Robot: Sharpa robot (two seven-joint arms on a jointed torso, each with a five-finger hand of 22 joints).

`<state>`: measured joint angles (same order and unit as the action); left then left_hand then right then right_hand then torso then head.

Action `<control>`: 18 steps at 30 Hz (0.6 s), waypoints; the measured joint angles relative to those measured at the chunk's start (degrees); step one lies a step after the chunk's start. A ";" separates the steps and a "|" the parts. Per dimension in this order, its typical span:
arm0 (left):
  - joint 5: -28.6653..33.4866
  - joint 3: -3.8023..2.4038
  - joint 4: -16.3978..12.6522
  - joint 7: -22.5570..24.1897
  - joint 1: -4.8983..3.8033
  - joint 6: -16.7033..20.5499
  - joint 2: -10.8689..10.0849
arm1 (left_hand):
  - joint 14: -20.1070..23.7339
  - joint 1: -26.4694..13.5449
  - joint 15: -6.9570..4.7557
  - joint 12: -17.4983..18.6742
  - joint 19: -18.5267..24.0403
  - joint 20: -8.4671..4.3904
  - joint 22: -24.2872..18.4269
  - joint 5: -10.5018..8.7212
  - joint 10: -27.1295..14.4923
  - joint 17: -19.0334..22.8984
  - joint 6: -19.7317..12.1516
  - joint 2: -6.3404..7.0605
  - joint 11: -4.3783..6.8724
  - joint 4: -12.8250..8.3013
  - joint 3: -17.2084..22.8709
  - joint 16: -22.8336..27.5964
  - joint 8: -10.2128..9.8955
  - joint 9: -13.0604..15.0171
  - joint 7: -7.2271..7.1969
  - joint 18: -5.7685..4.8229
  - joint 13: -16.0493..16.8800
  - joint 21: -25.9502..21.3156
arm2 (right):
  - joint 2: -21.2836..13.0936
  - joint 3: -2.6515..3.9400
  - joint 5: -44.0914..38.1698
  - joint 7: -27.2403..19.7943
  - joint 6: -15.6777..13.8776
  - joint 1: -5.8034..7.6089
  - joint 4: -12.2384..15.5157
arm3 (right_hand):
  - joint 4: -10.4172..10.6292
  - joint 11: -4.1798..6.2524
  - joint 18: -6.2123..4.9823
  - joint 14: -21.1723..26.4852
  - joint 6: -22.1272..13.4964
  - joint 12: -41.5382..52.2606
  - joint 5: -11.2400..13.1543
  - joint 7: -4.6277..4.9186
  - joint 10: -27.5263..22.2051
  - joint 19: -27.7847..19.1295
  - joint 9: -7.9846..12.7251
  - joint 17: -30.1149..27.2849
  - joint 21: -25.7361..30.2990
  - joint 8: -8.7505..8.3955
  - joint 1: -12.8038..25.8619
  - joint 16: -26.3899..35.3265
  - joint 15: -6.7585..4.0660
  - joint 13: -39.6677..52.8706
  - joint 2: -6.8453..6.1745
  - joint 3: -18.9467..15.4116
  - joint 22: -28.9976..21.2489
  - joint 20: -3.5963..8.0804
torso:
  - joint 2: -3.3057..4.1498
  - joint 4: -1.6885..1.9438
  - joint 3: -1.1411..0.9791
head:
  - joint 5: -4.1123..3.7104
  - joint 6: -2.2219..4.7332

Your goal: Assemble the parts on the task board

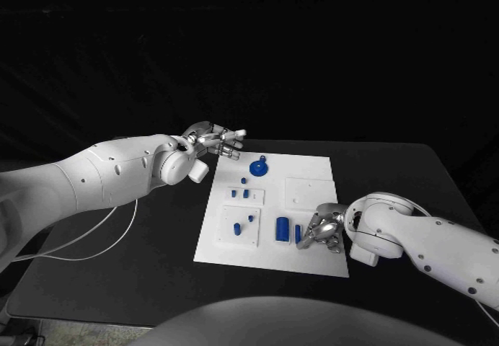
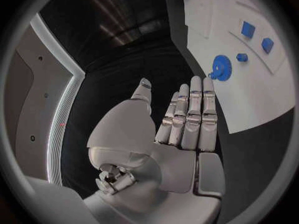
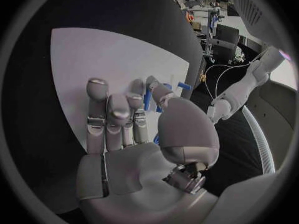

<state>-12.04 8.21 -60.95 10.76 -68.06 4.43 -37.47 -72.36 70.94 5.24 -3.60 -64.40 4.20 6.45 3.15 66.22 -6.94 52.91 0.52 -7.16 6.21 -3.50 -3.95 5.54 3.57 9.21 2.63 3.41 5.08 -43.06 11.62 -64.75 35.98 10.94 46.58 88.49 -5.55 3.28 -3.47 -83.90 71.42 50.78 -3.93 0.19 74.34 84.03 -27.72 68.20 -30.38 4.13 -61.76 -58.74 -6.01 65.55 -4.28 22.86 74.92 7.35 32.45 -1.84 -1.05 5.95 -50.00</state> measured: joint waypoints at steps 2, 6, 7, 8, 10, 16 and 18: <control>-0.02 0.00 0.04 -0.01 0.00 0.00 -0.02 | 0.00 0.00 0.00 0.00 0.00 0.00 0.00 0.00 0.00 0.00 0.00 0.00 0.00 0.00 0.00 0.00 0.00 0.00 0.00 0.00 0.00 0.00 | -0.18 0.00 -0.13 -0.10 -0.08 -0.06 0.23 | -0.20 0.00 -0.01 0.00 -0.03 0.00 -0.87 -0.03 0.00 0.00 0.00 -0.04 0.00 0.00 0.02 0.00 0.00 -0.05 -0.01 -0.20 0.00 0.00 | 0.00 -0.01 -0.01 | 0.01 0.00; -0.05 0.00 0.09 -0.03 0.00 -0.01 -0.06 | 0.00 0.00 0.00 0.00 0.00 0.00 0.00 0.00 0.00 0.00 0.00 0.00 0.00 0.00 0.00 0.00 0.00 0.00 0.00 0.00 0.00 0.00 | -0.79 -0.06 -0.30 -0.19 -0.29 -0.20 0.99 | -0.08 0.00 -0.01 0.00 -0.27 -0.09 -2.91 -0.26 0.00 0.00 0.01 -0.38 0.58 -0.21 -0.16 0.00 0.00 -0.43 -0.67 -2.03 0.00 0.00 | -0.01 -0.01 -0.01 | 0.00 0.00; -0.06 0.00 0.09 -0.03 0.00 -0.02 -0.07 | 0.00 0.00 0.00 0.00 0.00 0.00 0.00 0.00 0.00 0.00 0.00 0.00 0.00 0.00 0.00 0.00 0.00 0.00 0.00 0.00 0.00 0.00 | -1.05 -0.10 -0.34 -0.20 -0.36 -0.26 1.32 | 0.10 0.00 0.00 0.00 -0.20 -0.26 -2.50 -0.19 0.00 0.00 0.01 -0.47 0.92 -0.38 -0.44 0.00 0.00 -0.60 -1.13 -2.32 0.00 0.00 | -0.01 -0.01 -0.01 | 0.00 0.00; -0.06 0.00 0.10 -0.04 0.00 -0.03 -0.09 | 0.00 0.16 0.00 0.00 0.00 0.00 0.00 0.00 0.00 0.00 0.00 0.16 0.00 0.00 0.00 0.00 0.00 0.00 0.00 0.00 0.00 0.00 | -1.46 -0.15 -0.38 -0.20 -0.46 -0.33 1.80 | 0.36 -0.03 -0.01 0.00 -0.14 -0.31 -1.97 -0.13 -0.03 0.00 0.01 -0.57 1.22 -0.44 -0.50 0.00 0.00 -0.75 -1.86 -2.59 0.00 0.00 | -0.01 -0.01 -0.02 | 0.00 0.00; -0.08 0.00 0.12 -0.07 0.00 -0.06 -0.12 | 0.00 0.23 0.00 0.00 0.00 0.00 -0.03 0.00 0.00 0.00 0.00 0.23 0.00 0.00 0.00 0.00 0.00 0.00 0.00 0.00 0.00 0.00 | -2.09 -0.19 -0.44 -0.20 -0.61 -0.43 2.42 | 1.14 -0.32 -0.01 0.00 0.01 -0.72 -0.48 0.02 -0.32 0.00 0.04 -0.85 1.97 -0.71 -0.30 0.49 0.00 -1.01 -3.08 -3.36 0.00 0.00 | -0.01 -0.02 -0.04 | -0.01 0.00; -0.11 0.01 0.34 -0.15 0.00 -0.12 -0.13 | 0.00 0.12 0.00 0.00 0.00 0.00 -0.05 0.00 0.00 0.00 0.00 1.03 0.00 0.16 0.16 0.00 -0.01 0.00 0.00 0.00 0.00 0.00 | -3.61 -0.22 -0.54 -0.15 -0.98 -0.56 3.94 | 6.14 -1.00 -0.01 0.70 -0.53 -2.81 0.38 0.55 -2.24 -0.06 1.75 -2.80 8.22 -0.61 -2.22 3.35 0.69 -3.06 -5.49 -11.16 -1.85 -0.40 | -0.04 -0.11 -0.04 | -0.05 0.00; -0.14 0.01 0.39 -0.19 0.00 -0.13 -0.13 | 0.00 0.38 0.00 0.00 0.00 0.00 -0.04 0.00 0.00 0.00 -0.17 1.30 0.00 0.52 0.53 0.00 -0.01 0.00 0.17 0.00 0.00 0.00 | -4.03 -0.08 -0.51 -0.15 -1.02 -0.60 4.54 | 7.57 -1.11 -0.01 1.09 -1.48 -3.33 0.38 1.49 -2.97 -0.09 1.79 -3.53 10.17 -0.48 -3.29 4.17 0.92 -3.86 -5.41 -13.61 -2.69 -0.51 | -0.04 -0.12 -0.08 | -0.04 0.00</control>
<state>-12.18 8.21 -60.56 10.57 -68.06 4.30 -37.59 -72.36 71.31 5.24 -3.60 -64.40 4.20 6.41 3.15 66.22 -6.94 52.74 1.82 -7.16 6.73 -2.98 -3.95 5.53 3.57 9.38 2.63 3.41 5.08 -47.08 11.54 -65.26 35.83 9.92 45.98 93.03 2.02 2.17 -3.48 -82.81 69.95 47.45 -3.55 1.68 71.37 83.94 -25.92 64.67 -20.21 3.65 -65.05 -54.57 -5.08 61.69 -9.69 9.25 72.23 6.84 32.41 -1.96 -1.13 5.91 -50.00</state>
